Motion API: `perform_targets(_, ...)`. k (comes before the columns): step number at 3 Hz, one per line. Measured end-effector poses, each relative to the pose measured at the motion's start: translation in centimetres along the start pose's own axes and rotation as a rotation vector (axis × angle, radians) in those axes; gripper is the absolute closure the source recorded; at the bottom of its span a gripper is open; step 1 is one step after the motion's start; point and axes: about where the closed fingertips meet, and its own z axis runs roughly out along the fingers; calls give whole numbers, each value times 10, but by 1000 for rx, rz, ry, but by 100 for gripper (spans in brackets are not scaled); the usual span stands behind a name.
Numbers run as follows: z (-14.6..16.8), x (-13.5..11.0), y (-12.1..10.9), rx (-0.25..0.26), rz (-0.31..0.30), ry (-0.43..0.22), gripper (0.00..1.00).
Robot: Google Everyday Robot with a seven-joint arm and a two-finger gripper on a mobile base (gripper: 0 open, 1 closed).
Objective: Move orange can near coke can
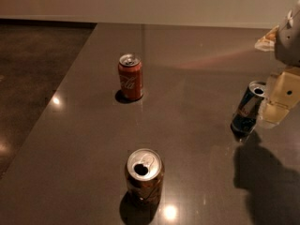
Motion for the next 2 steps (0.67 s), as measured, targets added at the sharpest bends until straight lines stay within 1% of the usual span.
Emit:
perform_targets(1, 0, 0, 0, 0, 0, 0, 0)
perform_targets(2, 0, -8, 10, -11, -31, -17, 0)
